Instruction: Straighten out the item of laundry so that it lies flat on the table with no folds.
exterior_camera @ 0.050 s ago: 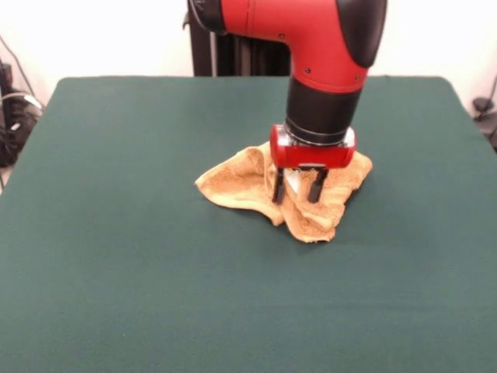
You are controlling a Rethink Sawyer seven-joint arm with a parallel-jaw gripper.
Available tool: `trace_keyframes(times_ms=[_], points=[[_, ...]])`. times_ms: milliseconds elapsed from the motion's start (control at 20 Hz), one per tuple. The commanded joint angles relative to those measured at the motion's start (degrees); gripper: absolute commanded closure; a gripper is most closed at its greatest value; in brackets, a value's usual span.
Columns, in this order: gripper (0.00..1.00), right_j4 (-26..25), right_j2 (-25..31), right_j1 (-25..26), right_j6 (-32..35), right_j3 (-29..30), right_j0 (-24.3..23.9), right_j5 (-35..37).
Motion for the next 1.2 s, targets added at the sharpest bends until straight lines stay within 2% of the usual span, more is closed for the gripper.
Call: trace_keyframes(times_ms=[50,500,650,900,1050,1200], points=[[1.0,2.15,3.32,5.42,14.9,0.95,3.07,-8.63],[1.0,2.98,2.66,4.98,14.23,0.82,3.98,-8.02],[1.0,3.56,3.19,2.9,14.95,2.29,3.49,-9.76],[1.0,5.07,2.94,-3.97,13.86,3.83,3.63,-1.95],[1.0,6.88,2.82,-12.37,13.18,7.18,4.23,6.89],[1.0,8.03,0.85,-20.06,13.18,7.8,5.99,17.13]])
